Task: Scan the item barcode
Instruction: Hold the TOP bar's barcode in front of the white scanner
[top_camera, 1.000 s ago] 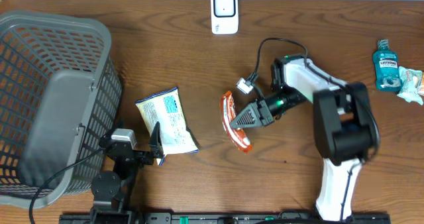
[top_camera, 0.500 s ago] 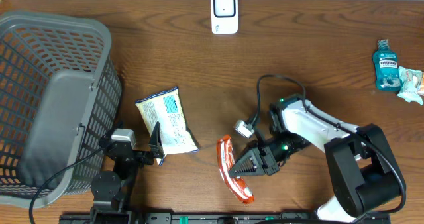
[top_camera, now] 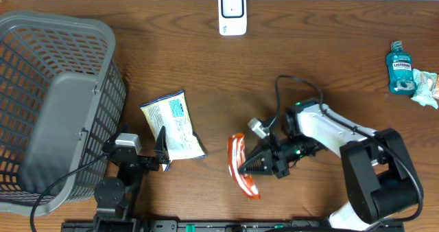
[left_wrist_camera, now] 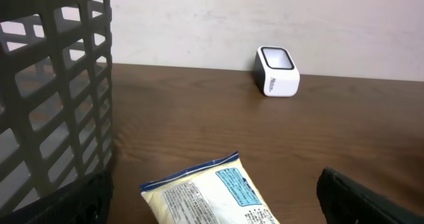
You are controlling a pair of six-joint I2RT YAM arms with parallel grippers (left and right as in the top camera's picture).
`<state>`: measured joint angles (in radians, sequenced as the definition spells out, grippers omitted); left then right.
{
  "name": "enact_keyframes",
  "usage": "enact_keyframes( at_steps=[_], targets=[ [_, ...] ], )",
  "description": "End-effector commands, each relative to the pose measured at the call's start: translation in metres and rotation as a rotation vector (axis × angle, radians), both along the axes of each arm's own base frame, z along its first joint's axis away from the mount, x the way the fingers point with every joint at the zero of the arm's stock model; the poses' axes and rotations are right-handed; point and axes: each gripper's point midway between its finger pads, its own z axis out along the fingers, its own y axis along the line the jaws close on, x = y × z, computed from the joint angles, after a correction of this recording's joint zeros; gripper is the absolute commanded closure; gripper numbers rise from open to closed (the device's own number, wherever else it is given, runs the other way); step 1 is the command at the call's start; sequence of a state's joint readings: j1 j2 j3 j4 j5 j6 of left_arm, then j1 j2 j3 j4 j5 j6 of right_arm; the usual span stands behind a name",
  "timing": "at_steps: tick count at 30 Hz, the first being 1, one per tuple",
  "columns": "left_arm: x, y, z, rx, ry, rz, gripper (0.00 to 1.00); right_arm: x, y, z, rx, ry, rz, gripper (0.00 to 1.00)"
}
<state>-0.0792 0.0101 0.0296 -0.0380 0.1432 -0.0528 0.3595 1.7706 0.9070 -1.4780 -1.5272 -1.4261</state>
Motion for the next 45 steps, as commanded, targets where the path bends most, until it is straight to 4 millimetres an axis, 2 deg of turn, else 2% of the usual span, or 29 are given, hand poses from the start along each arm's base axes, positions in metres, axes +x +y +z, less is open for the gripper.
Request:
enact_keyframes(
  at_steps=[1, 6, 8, 10, 12, 13, 17, 20, 24, 27, 30, 41, 45],
  targets=[
    [0.000, 0.001, -0.015, -0.002, 0.038, 0.004, 0.02, 0.032, -0.002, 0.014, 0.076, -0.145, -0.075, 0.99],
    [0.000, 0.001, -0.015, -0.002, 0.038, 0.004, 0.02, 0.074, -0.001, 0.011, 0.080, -0.201, -0.118, 0.99],
    [0.000, 0.001, -0.015, -0.002, 0.038, 0.004, 0.02, 0.092, 0.003, 0.002, 0.020, -0.205, -0.118, 0.99],
    [0.000, 0.001, -0.015, -0.002, 0.038, 0.004, 0.02, 0.122, 0.007, -0.024, -0.179, -0.181, -0.176, 0.99],
    [0.000, 0.001, -0.015, -0.002, 0.038, 0.004, 0.02, 0.168, 0.004, -0.054, -0.433, -0.139, -0.370, 0.99],
    [0.000, 0.001, -0.015, -0.002, 0.038, 0.004, 0.02, 0.187, 0.002, -0.059, -0.489, -0.155, -0.455, 0.99],
    [0.000, 0.001, -0.015, -0.002, 0.038, 0.004, 0.02, 0.235, 0.001, -0.042, -0.494, -0.291, -0.621, 0.99],
    [0.000, 0.001, -0.015, -0.002, 0.038, 0.004, 0.02, 0.277, -0.021, -0.037, -0.653, -0.397, -0.814, 0.99],
    [0.000, 0.001, -0.015, -0.002, 0.038, 0.004, 0.02, 0.304, -0.038, -0.024, -0.771, -0.540, -0.901, 0.99],
    [0.000, 0.001, -0.015, -0.002, 0.038, 0.004, 0.02, 0.322, -0.044, -0.012, -0.808, -0.594, -0.942, 0.99],
    [0.000, 0.001, -0.015, -0.002, 0.038, 0.004, 0.02, 0.345, -0.041, -0.007, -0.813, -0.609, -0.955, 0.99],
    [0.000, 0.001, -0.015, -0.002, 0.038, 0.004, 0.02, 0.440, -0.024, -0.020, -0.901, -0.594, -0.974, 0.99],
    [0.000, 0.001, -0.015, -0.002, 0.038, 0.004, 0.02, 0.462, -0.017, -0.026, -0.915, -0.592, -0.973, 0.99]
  ],
)
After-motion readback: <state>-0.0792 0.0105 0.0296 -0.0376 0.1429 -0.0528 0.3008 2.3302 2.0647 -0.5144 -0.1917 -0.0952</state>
